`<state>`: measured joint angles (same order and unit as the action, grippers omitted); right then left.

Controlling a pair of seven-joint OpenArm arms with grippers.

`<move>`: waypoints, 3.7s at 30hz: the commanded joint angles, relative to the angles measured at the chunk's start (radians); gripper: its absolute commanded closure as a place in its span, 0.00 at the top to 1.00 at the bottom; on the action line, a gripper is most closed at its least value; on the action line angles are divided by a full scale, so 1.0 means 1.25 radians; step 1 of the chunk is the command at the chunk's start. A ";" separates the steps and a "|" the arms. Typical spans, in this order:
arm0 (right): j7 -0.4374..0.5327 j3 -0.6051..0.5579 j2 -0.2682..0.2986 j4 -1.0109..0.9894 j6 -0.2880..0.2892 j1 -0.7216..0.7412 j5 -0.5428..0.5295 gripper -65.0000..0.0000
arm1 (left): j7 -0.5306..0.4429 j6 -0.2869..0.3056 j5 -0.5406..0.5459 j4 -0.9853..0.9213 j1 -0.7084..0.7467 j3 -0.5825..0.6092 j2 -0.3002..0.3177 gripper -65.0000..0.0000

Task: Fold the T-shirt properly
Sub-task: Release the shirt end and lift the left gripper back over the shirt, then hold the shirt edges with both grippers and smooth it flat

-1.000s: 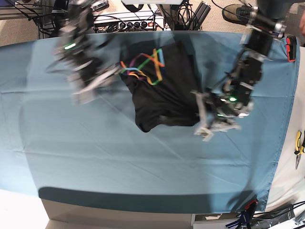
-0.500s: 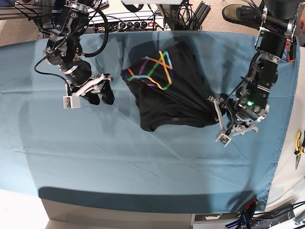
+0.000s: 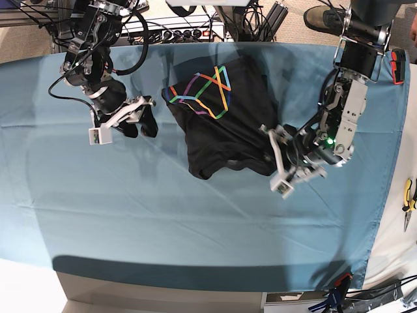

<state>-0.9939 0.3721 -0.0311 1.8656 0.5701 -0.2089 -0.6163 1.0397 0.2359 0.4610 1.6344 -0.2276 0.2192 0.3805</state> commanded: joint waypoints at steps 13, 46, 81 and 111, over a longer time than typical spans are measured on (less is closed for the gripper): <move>0.027 -0.032 0.005 0.014 0.102 0.028 -0.121 0.52 | 0.016 0.069 0.237 0.060 0.025 -0.301 0.043 0.21; 0.100 -0.224 -0.062 -0.279 0.102 0.267 0.072 0.00 | -0.027 0.186 0.374 0.326 0.457 -0.186 -0.150 0.00; 0.169 -0.223 -0.041 -0.468 0.102 0.431 0.193 0.00 | -0.006 0.012 0.074 0.221 0.471 -0.125 -0.160 0.00; -0.031 -0.226 -0.045 -0.467 0.102 0.327 0.008 0.00 | -0.022 0.012 0.074 0.221 0.470 -0.125 -0.160 0.00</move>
<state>-1.0466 0.0910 -0.0910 1.2659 0.6971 0.1772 -0.6083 0.9939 0.2581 0.5755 1.9022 0.3565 0.0643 0.1745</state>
